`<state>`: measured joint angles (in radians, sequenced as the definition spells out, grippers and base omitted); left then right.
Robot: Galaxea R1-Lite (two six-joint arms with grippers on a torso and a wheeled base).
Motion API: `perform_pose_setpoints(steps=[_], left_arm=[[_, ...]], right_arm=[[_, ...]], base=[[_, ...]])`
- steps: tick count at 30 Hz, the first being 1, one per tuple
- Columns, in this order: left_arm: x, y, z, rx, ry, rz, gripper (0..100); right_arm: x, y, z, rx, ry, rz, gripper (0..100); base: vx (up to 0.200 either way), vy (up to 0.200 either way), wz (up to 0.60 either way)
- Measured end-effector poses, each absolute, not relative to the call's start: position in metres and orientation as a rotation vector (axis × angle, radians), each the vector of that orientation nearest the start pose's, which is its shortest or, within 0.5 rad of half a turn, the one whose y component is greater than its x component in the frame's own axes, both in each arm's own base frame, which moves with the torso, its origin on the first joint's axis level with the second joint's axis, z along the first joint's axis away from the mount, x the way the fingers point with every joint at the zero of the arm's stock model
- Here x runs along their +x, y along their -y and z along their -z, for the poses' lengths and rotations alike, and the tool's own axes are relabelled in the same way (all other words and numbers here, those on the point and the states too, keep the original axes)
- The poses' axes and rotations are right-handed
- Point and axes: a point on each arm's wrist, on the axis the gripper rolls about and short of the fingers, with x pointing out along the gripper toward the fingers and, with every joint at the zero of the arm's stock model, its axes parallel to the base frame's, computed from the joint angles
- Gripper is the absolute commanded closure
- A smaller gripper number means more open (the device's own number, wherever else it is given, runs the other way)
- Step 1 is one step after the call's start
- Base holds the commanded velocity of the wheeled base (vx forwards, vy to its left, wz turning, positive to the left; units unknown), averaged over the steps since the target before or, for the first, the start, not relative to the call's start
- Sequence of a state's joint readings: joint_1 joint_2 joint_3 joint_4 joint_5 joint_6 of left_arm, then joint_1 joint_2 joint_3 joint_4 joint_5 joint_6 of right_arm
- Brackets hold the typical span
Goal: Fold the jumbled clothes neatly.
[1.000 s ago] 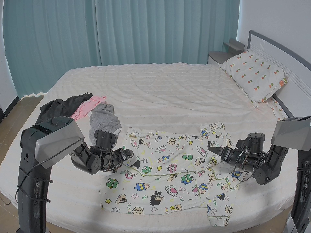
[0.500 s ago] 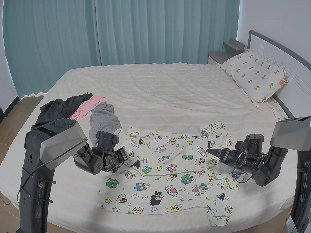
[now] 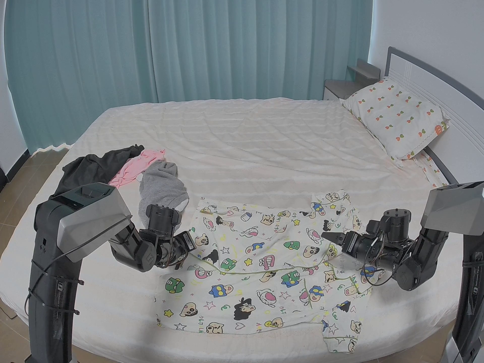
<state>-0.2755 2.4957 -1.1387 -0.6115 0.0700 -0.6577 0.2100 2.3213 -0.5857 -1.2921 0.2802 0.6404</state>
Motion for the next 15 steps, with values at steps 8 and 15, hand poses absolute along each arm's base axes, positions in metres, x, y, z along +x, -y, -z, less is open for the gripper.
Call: perform_pose_setpoints(steps=[8, 15], left_arm=[[0.415, 0.109, 0.045, -0.441, -0.758, -0.038, 0], [0.424, 0.111, 0.049, -0.437, -0.754, -0.029, 0]], right_arm=[[0.331, -0.077, 0.009, 0.631, -0.572, -0.329, 0], [0.33, -0.079, 0.009, 0.63, -0.576, -0.333, 0]], base=[[0.0, 0.0, 0.0], [0.0, 0.0, 0.0]])
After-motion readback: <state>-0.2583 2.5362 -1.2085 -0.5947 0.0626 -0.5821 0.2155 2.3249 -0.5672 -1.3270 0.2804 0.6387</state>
